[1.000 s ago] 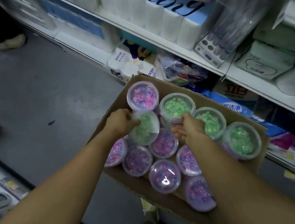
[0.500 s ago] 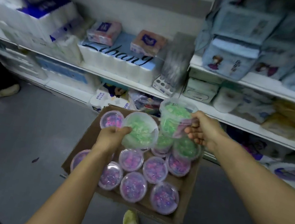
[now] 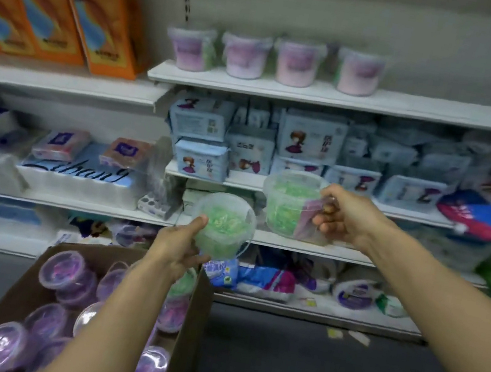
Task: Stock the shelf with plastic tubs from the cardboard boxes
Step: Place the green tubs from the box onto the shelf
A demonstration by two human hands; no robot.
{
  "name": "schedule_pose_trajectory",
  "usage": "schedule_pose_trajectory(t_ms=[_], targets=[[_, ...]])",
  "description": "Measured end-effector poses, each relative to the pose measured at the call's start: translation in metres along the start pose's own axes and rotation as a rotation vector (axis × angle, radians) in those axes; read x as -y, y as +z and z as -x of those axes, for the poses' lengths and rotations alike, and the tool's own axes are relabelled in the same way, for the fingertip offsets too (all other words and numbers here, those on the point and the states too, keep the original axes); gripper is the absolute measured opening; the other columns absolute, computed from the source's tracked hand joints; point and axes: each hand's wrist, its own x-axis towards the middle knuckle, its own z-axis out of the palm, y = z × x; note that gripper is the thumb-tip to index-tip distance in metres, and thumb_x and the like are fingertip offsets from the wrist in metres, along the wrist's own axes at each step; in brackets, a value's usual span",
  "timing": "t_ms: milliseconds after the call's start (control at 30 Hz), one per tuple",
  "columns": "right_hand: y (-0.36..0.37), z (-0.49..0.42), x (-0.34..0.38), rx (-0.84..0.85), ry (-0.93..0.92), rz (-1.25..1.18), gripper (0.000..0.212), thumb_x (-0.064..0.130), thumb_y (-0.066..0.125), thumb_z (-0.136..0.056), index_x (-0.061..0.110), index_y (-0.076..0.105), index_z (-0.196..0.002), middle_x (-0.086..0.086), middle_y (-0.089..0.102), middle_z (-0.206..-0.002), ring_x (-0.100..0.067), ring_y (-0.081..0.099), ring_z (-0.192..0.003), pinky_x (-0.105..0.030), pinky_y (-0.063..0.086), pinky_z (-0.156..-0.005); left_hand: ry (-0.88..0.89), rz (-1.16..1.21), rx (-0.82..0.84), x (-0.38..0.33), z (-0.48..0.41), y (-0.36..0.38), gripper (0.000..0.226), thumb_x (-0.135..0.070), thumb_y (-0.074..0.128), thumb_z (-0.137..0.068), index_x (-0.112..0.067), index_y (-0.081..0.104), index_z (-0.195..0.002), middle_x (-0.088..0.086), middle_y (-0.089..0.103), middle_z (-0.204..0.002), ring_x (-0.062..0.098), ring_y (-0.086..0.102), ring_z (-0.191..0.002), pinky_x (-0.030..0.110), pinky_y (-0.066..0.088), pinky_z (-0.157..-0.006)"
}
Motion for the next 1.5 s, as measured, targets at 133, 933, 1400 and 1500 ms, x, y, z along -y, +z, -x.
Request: schedule_pose_trajectory(t_ms=[133, 933, 1400, 1500], targets=[[-0.072, 0.01, 0.018, -0.06, -0.049, -0.05, 0.03, 0.029, 0.059, -0.086, 0.009, 0.054, -0.064, -0.009, 0.063, -0.047, -0.015, 0.049, -0.032, -0.023, 0.049, -0.049, 0.052, 0.043, 0.063, -0.01, 0.026, 0.07, 0.027, -0.024, 0.07, -0.085, -0.005, 0.059, -0.101, 0.019, 0.062, -0.113, 0.035, 0.063, -0.102, 0.041, 0.061, -0.061], [-0.199, -0.115, 0.164, -0.308, -0.208, -0.297, 0.031, 0.031, 0.057, -0.088, 0.012, 0.053, -0.063, -0.007, 0.063, -0.048, -0.013, 0.054, -0.033, -0.021, 0.05, -0.044, 0.103, 0.041, 0.384, -0.137, 0.019, 0.262, 0.051, -0.032, 0.073, -0.079, -0.012, 0.05, -0.119, 0.024, 0.049, -0.127, 0.036, 0.057, -0.11, 0.041, 0.057, -0.074], [-0.238, -0.166, 0.168, -0.693, -0.798, 0.723, 0.026, 0.043, 0.06, -0.083, 0.017, 0.056, -0.083, 0.0, 0.058, -0.091, -0.021, 0.054, -0.084, -0.032, 0.043, -0.067, 0.198, 0.049, 0.381, -0.16, 0.007, 0.302, 0.053, -0.04, 0.068, -0.081, -0.008, 0.051, -0.121, 0.018, 0.055, -0.11, 0.031, 0.06, -0.1, 0.039, 0.058, -0.076], [-0.251, -0.178, 0.17, -0.424, -0.98, 0.974, 0.026, 0.036, 0.065, -0.08, 0.026, 0.058, -0.102, 0.002, 0.055, -0.109, -0.019, 0.046, -0.106, -0.039, 0.046, -0.084, 0.223, 0.068, 0.354, -0.16, 0.009, 0.311, 0.048, -0.041, 0.068, -0.082, -0.009, 0.053, -0.115, 0.018, 0.056, -0.109, 0.03, 0.061, -0.099, 0.039, 0.057, -0.077]])
